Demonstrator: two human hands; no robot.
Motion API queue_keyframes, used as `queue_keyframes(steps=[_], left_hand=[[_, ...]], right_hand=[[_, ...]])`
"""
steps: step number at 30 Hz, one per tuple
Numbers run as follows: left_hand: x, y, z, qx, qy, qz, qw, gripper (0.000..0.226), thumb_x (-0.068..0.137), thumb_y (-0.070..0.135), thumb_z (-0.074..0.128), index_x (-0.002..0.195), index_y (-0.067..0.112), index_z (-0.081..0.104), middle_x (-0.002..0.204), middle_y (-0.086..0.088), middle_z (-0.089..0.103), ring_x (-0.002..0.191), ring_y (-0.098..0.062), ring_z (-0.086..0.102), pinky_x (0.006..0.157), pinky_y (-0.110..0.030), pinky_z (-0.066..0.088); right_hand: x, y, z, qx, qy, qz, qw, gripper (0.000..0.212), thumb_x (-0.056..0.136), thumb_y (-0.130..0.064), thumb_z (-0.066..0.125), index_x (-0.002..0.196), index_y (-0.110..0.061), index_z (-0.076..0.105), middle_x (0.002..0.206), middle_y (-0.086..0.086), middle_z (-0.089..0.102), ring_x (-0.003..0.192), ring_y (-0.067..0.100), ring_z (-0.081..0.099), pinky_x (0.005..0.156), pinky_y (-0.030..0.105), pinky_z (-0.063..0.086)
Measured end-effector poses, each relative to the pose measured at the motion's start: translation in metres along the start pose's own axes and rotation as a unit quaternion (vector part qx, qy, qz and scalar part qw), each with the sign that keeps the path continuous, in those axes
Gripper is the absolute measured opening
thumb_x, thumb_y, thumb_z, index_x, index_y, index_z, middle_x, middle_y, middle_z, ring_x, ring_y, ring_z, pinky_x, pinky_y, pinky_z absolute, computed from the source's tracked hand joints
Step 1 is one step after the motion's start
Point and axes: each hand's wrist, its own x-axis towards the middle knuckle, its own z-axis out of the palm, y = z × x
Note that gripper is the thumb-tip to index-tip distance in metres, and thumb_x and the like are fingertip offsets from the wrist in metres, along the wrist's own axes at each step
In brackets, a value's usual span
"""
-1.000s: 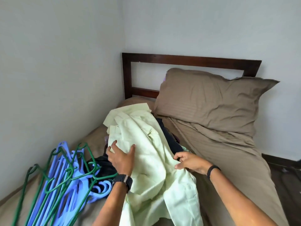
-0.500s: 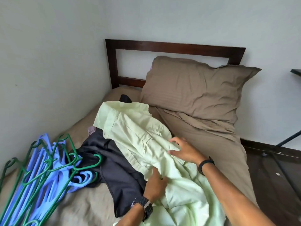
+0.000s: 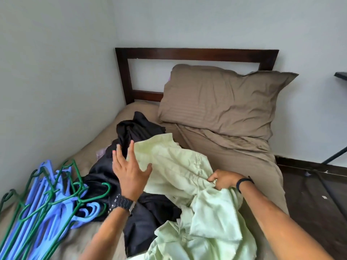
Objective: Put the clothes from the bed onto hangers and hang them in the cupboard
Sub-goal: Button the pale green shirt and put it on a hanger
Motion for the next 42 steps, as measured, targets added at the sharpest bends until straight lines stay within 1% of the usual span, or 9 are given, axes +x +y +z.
queue_keyframes(steps=[4, 8, 12, 17, 21, 25, 28, 34, 42], left_hand=[[0.023, 0.014, -0.001, -0.133, -0.224, -0.003, 0.965, 0.056, 0.086, 0.029, 0.067, 0.134, 0.02, 0.04, 0.1, -0.007, 0.056, 0.093, -0.026, 0.055, 0.078, -0.03, 0.04], [0.01, 0.031, 0.009, -0.154, -0.252, 0.057, 0.954, 0.024, 0.089, 0.016, 0.062, 0.112, 0.017, 0.055, 0.09, 0.005, 0.055, 0.081, -0.012, 0.055, 0.069, -0.02, 0.037], [-0.014, 0.042, 0.019, -0.028, -0.203, 0.128, 0.97, 0.072, 0.08, -0.006, 0.043, 0.145, 0.023, 0.032, 0.124, 0.0, 0.043, 0.093, -0.027, 0.056, 0.067, -0.033, 0.044], [-0.05, 0.04, 0.033, 0.123, -0.214, 0.201, 0.948, 0.092, 0.085, 0.002, 0.041, 0.146, 0.022, -0.025, 0.137, 0.009, 0.036, 0.106, -0.02, 0.045, 0.072, -0.03, 0.043], [-0.04, 0.032, 0.033, -0.148, -0.332, 0.105, 0.926, 0.073, 0.09, 0.017, 0.056, 0.15, 0.02, 0.015, 0.145, -0.001, 0.039, 0.129, -0.017, 0.041, 0.107, -0.029, 0.035], [-0.034, 0.037, 0.024, -0.432, -0.326, -0.106, 0.834, 0.03, 0.096, 0.009, 0.048, 0.117, 0.03, 0.047, 0.118, -0.007, 0.055, 0.102, -0.02, 0.063, 0.08, -0.031, 0.055], [-0.025, 0.031, 0.023, -0.43, -0.24, -0.166, 0.855, 0.021, 0.096, 0.007, 0.045, 0.11, 0.022, 0.05, 0.106, -0.008, 0.058, 0.087, -0.022, 0.067, 0.069, -0.033, 0.054], [0.015, 0.025, 0.016, -0.227, -0.129, 0.076, 0.962, 0.052, 0.081, -0.011, 0.047, 0.112, 0.029, 0.055, 0.102, 0.01, 0.049, 0.086, -0.013, 0.05, 0.084, -0.029, 0.044], [0.097, 0.082, 0.022, -0.059, -0.349, 0.318, 0.879, 0.066, 0.083, -0.013, 0.044, 0.142, 0.014, 0.041, 0.139, -0.01, 0.04, 0.13, -0.023, 0.037, 0.109, -0.026, 0.028]], right_hand=[[-0.014, 0.013, -0.005, 0.022, -0.008, 0.034, 0.999, 0.036, 0.082, 0.007, 0.045, 0.086, -0.018, 0.069, 0.085, -0.009, 0.062, 0.075, 0.005, 0.052, 0.055, 0.008, 0.038], [-0.009, 0.004, 0.002, -0.008, 0.1, 0.015, 0.995, 0.03, 0.084, -0.003, 0.048, 0.092, -0.026, 0.064, 0.104, -0.001, 0.05, 0.109, 0.023, 0.054, 0.084, 0.024, 0.044], [-0.005, -0.039, 0.007, 0.163, 0.237, -0.106, 0.952, 0.032, 0.085, -0.006, 0.053, 0.114, -0.017, 0.064, 0.115, 0.004, 0.056, 0.105, 0.016, 0.055, 0.094, 0.026, 0.045], [0.001, -0.081, 0.022, 0.383, 0.147, -0.099, 0.907, 0.017, 0.097, -0.027, 0.051, 0.104, -0.015, 0.063, 0.095, 0.001, 0.063, 0.088, 0.016, 0.064, 0.069, 0.026, 0.052], [0.013, -0.091, 0.038, 0.511, 0.138, -0.059, 0.846, 0.024, 0.094, -0.03, 0.058, 0.101, -0.008, 0.063, 0.081, 0.002, 0.063, 0.074, 0.015, 0.062, 0.068, 0.029, 0.052], [0.017, -0.096, 0.041, 0.602, 0.125, -0.061, 0.786, 0.012, 0.095, -0.014, 0.056, 0.086, -0.011, 0.064, 0.077, 0.004, 0.063, 0.065, 0.015, 0.059, 0.061, 0.027, 0.051], [0.019, -0.097, 0.039, 0.642, 0.121, -0.051, 0.756, 0.018, 0.097, -0.007, 0.05, 0.082, -0.01, 0.061, 0.078, 0.005, 0.063, 0.068, 0.015, 0.059, 0.061, 0.025, 0.048], [0.017, -0.09, 0.018, 0.699, 0.097, -0.064, 0.706, 0.026, 0.098, 0.0, 0.037, 0.104, 0.003, 0.062, 0.1, 0.02, 0.067, 0.085, 0.028, 0.065, 0.08, 0.037, 0.053], [-0.009, -0.069, -0.029, 0.586, 0.143, -0.055, 0.796, 0.031, 0.101, -0.024, 0.04, 0.092, -0.01, 0.065, 0.087, 0.007, 0.069, 0.074, 0.016, 0.063, 0.066, 0.026, 0.051]])
